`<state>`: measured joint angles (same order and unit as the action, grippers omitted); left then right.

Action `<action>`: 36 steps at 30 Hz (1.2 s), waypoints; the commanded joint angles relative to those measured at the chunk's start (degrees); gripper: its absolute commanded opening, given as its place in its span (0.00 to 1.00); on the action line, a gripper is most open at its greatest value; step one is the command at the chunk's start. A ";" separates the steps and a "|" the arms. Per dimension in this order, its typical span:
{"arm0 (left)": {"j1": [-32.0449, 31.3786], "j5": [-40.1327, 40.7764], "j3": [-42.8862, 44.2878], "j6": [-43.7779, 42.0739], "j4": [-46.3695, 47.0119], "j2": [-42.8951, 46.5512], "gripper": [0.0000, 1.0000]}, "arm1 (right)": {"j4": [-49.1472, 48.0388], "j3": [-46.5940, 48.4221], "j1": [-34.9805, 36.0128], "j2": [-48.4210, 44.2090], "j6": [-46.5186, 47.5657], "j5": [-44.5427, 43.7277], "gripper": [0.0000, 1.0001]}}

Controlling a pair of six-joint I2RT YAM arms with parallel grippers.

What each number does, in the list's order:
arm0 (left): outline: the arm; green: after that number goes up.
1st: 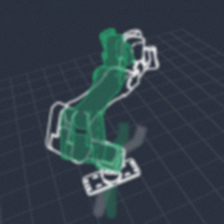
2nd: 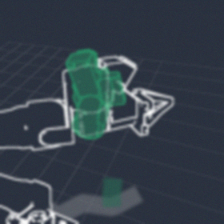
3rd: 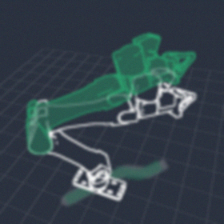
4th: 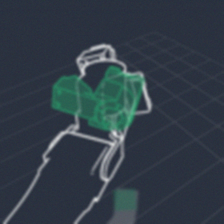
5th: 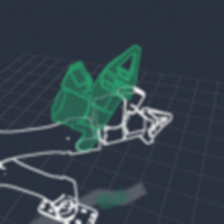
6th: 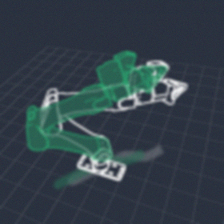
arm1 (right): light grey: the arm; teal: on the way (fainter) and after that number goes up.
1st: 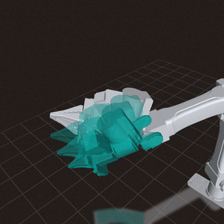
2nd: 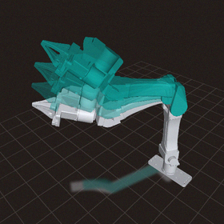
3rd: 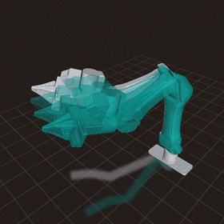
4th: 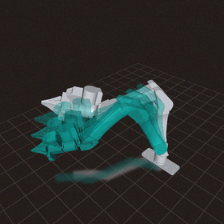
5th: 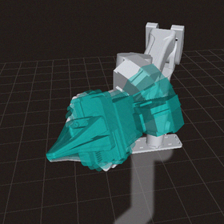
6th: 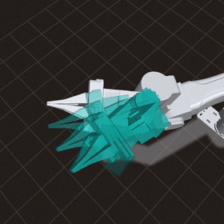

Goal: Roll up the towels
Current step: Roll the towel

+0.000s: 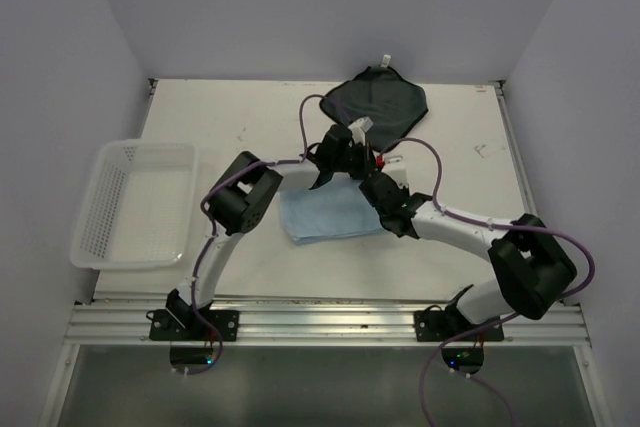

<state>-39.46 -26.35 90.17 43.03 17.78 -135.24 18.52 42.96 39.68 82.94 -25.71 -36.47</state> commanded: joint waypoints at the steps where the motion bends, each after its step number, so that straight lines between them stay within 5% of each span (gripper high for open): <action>1: 1.14 -3.53 -0.52 1.44 6.91 2.44 0.00 | 6.25 5.28 3.64 3.18 1.28 -10.45 0.00; 12: 3.08 -5.91 -2.28 -1.01 7.63 4.72 0.00 | 13.99 13.99 12.34 15.49 0.49 -18.90 0.00; 36: 3.69 -2.22 -6.06 -8.83 0.77 6.04 0.00 | 22.34 25.15 17.80 32.11 0.23 -22.24 0.00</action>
<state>-35.75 -31.11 84.40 37.26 19.90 -132.18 38.89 65.67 55.75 112.29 -26.13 -57.65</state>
